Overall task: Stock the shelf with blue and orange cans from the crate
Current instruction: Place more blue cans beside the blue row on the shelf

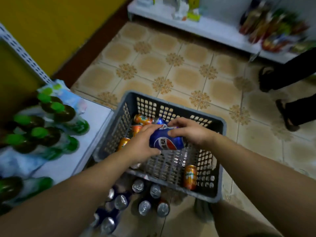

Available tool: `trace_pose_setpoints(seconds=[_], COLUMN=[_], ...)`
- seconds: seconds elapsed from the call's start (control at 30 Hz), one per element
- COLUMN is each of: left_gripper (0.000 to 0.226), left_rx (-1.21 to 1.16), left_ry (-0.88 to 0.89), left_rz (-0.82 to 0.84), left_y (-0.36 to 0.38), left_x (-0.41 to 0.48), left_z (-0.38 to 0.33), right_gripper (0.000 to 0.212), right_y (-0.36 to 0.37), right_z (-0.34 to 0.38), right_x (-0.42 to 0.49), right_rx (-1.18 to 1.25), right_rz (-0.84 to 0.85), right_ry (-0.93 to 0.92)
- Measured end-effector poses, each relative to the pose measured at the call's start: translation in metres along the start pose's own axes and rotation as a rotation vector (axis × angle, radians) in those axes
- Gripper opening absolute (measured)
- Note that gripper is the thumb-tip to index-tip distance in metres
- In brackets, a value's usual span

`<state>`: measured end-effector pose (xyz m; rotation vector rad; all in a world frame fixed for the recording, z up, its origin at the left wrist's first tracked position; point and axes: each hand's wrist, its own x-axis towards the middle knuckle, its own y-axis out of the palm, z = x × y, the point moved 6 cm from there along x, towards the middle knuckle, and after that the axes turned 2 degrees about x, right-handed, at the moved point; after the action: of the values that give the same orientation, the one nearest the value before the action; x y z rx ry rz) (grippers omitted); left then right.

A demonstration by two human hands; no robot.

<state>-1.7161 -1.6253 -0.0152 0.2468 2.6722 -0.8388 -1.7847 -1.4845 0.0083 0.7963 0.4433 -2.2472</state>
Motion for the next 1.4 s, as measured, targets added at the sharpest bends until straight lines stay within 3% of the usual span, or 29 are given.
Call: trace_pose_setpoints(seconds=[0.13,0.23,0.33,0.5,0.6,0.77,1.0,1.2,1.3,1.4], left_gripper=[0.066,0.060,0.061,0.080,0.088,0.072,0.094,0.073,0.074,0.074], left_rx=[-0.311,-0.437,-0.477,-0.413,-0.392,-0.286,0.023,0.316,0.333,0.302], left_ry=[-0.042,-0.016,0.014,0.035,0.027,-0.034,-0.400,-0.874,-1.108,-1.224], left_rz=[-0.229,-0.313,-0.395,-0.544,-0.666,-0.857,-1.001,-0.964,-0.915,-0.948], left_y=[-0.058,-0.091,-0.129,-0.198,-0.229,-0.259,-0.261,-0.235,-0.221,-0.216], left_x=[-0.058,-0.105,-0.162,-0.271,-0.345,-0.469,-0.648,-0.791,-0.853,-0.901], left_z=[-0.036,-0.060,-0.080,-0.090,-0.083,-0.059,-0.002,0.064,0.101,0.122], right_gripper=[0.077,0.067,0.074,0.036,0.035,0.048,0.058,0.063,0.062,0.060], right_y=[0.032,0.069,0.110,0.196,0.260,0.374,0.527,0.635,0.674,0.706], right_z=[0.062,0.108,0.161,0.245,0.276,0.297,0.293,0.256,0.243,0.235], right_x=[-0.053,-0.094,-0.134,-0.201,-0.233,-0.284,-0.344,-0.381,-0.393,-0.398], right_rx=[0.180,0.246,0.188,0.063,0.034,-0.035,-0.152,-0.248,-0.287,-0.317], right_rz=[-0.177,-0.263,-0.298,-0.188,-0.095,0.082,0.416,0.652,0.711,0.767], right_ry=[-0.277,-0.438,-0.558,-0.814,-0.902,-0.981,-1.012,-0.974,-0.975,-0.968])
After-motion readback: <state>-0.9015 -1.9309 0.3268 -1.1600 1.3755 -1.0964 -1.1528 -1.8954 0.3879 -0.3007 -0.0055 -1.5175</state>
